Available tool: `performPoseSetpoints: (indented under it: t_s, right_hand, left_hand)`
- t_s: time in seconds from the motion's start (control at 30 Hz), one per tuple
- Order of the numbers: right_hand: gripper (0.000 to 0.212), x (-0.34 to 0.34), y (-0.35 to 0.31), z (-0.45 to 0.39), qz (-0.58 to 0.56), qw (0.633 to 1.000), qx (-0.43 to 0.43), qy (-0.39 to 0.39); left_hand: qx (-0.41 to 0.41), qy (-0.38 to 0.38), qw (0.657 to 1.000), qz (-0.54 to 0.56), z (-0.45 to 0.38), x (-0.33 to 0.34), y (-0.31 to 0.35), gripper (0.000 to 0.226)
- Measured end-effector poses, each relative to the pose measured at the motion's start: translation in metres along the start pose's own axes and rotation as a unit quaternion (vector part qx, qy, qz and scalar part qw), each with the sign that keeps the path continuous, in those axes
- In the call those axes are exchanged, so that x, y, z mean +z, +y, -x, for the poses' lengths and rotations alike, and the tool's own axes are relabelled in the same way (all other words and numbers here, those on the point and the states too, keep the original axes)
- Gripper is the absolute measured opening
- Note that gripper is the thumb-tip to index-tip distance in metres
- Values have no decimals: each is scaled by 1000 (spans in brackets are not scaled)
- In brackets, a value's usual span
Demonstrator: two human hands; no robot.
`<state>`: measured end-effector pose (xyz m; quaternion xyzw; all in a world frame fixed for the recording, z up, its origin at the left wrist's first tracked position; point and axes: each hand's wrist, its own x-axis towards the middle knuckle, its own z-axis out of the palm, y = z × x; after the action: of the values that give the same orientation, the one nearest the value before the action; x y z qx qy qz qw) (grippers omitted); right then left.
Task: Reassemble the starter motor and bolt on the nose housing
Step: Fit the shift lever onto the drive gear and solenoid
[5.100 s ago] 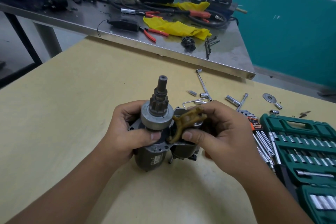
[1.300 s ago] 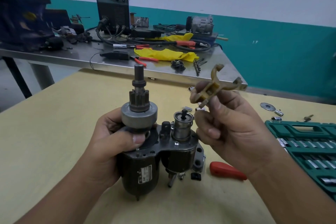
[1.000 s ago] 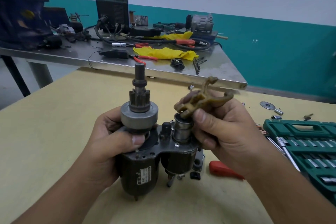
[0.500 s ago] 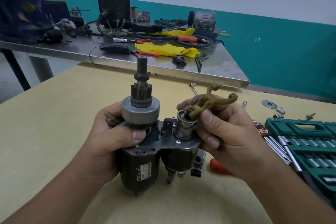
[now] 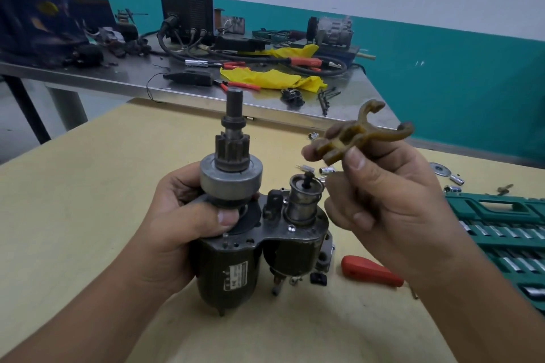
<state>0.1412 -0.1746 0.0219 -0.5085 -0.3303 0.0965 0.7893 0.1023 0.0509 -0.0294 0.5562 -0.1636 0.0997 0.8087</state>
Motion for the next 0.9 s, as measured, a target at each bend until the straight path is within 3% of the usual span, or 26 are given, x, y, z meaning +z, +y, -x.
performPoseSetpoints:
  t_s: [0.13, 0.27, 0.4, 0.73, 0.9]
  right_hand:
    - [29, -3, -6, 0, 128, 991, 7, 22]
    - [34, 1, -13, 1, 263, 965, -12, -17]
    - [32, 6, -16, 1, 325, 943, -56, -53]
    - [31, 7, -17, -1, 437, 895, -64, -61]
    - [29, 10, -19, 1, 515, 849, -101, -62]
  left_hand:
    - [-2, -4, 1000, -1, 0, 1, 0, 41]
    - [-5, 0, 1000, -3, 0, 2, 0, 41]
    - [-7, 2, 1000, -1, 0, 3, 1, 42]
    - [-12, 0, 1000, 3, 0, 2, 2, 40]
    - [-8, -2, 1000, 6, -1, 1, 1, 40]
